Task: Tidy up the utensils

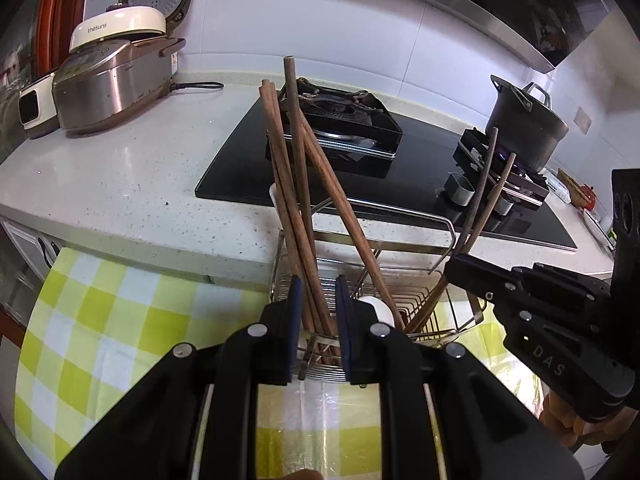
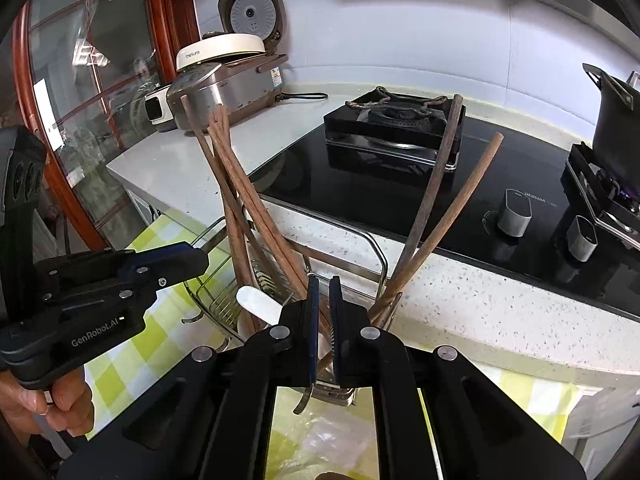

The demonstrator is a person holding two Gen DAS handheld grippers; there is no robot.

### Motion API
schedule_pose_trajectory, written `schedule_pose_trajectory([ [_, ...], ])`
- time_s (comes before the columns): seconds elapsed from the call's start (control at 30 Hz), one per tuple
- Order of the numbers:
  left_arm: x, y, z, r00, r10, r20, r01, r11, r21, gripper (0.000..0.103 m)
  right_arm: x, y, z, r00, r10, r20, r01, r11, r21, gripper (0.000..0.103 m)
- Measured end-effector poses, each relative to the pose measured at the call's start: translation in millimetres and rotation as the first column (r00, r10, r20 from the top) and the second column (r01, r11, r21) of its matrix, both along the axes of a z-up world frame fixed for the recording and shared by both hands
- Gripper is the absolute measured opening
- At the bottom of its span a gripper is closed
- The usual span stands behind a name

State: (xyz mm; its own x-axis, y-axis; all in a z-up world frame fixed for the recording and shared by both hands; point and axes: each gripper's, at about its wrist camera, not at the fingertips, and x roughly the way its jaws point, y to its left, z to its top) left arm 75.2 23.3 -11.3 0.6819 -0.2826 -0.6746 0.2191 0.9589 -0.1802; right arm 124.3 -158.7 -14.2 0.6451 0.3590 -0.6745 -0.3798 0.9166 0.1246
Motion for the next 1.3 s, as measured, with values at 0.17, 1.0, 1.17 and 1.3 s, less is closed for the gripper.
schedule_pose_trajectory([
  [0.17, 0, -1, -2, 1.000, 0.001, -0.007, -0.001, 1.000, 0.002, 0.016, 1, -1, 2, 1.000, -0.004, -0.002, 0.004, 1.000, 0.006, 0.007],
  [1.0, 2, -7, -7, 1.000, -0.004, -0.012, 0.004, 1.000, 0.012, 0.016, 1, 1, -2, 1.000, 0.004, 0.002, -0.004, 1.000, -0.001, 0.007],
  [1.17, 1, -8, -6, 1.000, -0.005, -0.009, 0.005, 1.000, 0.018, 0.019, 0, 2, -1, 1.000, 0.001, 0.006, -0.001, 1.000, 0.003, 0.007],
  [1.3, 0, -11, -2, 1.000, -0.030, 0.009, 0.030, 1.000, -0.002, 0.065, -1, 3, 2, 1.000, -0.009, 0.015, 0.009, 1.000, -0.003, 0.036],
])
